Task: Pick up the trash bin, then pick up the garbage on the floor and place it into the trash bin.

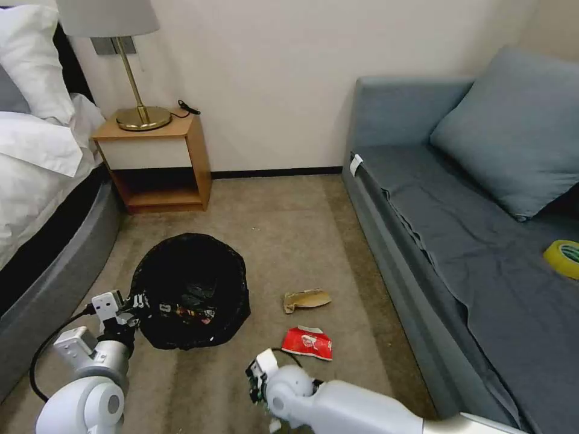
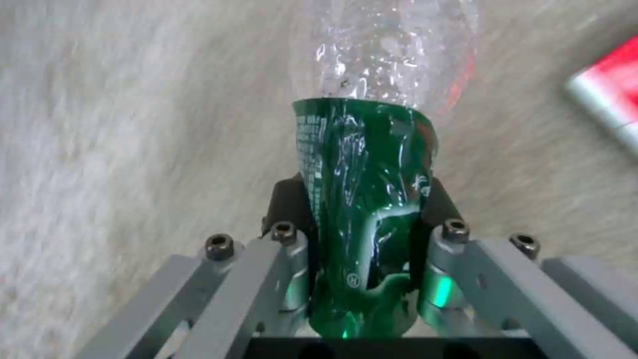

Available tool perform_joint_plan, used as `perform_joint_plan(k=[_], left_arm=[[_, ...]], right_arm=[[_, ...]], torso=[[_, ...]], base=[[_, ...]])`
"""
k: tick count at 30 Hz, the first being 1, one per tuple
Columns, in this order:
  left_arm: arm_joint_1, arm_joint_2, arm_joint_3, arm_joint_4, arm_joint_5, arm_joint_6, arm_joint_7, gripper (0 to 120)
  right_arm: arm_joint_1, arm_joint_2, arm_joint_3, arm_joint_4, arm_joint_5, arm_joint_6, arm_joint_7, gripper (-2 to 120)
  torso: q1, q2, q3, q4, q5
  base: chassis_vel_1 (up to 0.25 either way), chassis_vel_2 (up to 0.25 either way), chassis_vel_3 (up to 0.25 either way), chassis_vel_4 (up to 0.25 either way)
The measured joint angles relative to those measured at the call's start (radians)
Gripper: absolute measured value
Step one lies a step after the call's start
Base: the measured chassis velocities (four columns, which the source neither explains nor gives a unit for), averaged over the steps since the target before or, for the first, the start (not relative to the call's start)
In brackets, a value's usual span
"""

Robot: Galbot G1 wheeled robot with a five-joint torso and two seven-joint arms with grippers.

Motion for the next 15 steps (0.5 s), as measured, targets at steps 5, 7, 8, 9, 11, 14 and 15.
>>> perform_joint_plan(k=[5, 7, 8, 9, 11, 14, 15], left_arm=[[-0.005, 0.007, 0.002, 0.009, -0.001, 0.006, -0.002, 4], [-0.013, 0.013, 0.002, 0.02, -0.006, 0.015, -0.008, 4], [-0.018, 0.015, 0.0, 0.028, -0.011, 0.02, -0.012, 4], [-0.018, 0.015, 0.0, 0.028, -0.011, 0.02, -0.012, 4], [-0.024, 0.017, -0.003, 0.038, -0.016, 0.028, -0.019, 4], [-0.033, 0.024, -0.008, 0.053, -0.022, 0.037, -0.029, 4], [-0.036, 0.028, -0.011, 0.059, -0.026, 0.042, -0.033, 4]], right_arm=[[0.014, -0.018, 0.044, 0.027, 0.0, 0.002, 0.014, 19], [0.027, -0.036, 0.067, 0.046, -0.008, 0.006, 0.022, 19], [0.032, -0.041, 0.078, 0.053, -0.011, 0.008, 0.028, 19], [0.032, -0.041, 0.078, 0.053, -0.011, 0.008, 0.028, 19], [0.041, -0.05, 0.095, 0.06, -0.017, 0.01, 0.037, 19], [0.054, -0.06, 0.122, 0.066, -0.035, 0.015, 0.048, 19], [0.061, -0.063, 0.134, 0.068, -0.048, 0.019, 0.049, 19]], torso=[[0.0, 0.0, 0.0, 0.0001, 0.0002], [0.0, 0.0, 0.0, 0.0, 0.0002], [0.0, 0.0, 0.0, 0.0, 0.0002], [0.0, 0.0, 0.0, 0.0, 0.0002], [0.0, 0.0, 0.0, 0.0, 0.0001], [0.0, 0.0, 0.0, 0.0, 0.0001], [0.0, 0.0, 0.0, 0.0, 0.0001]], base=[[0.0, 0.0, 0.0, 0.0], [0.0, 0.0, 0.0, 0.0], [0.0, 0.0, 0.0, 0.0], [0.0, 0.0, 0.0, 0.0], [0.0, 0.0, 0.0, 0.0], [0.0, 0.0, 0.0, 0.0], [0.0, 0.0, 0.0, 0.0]])
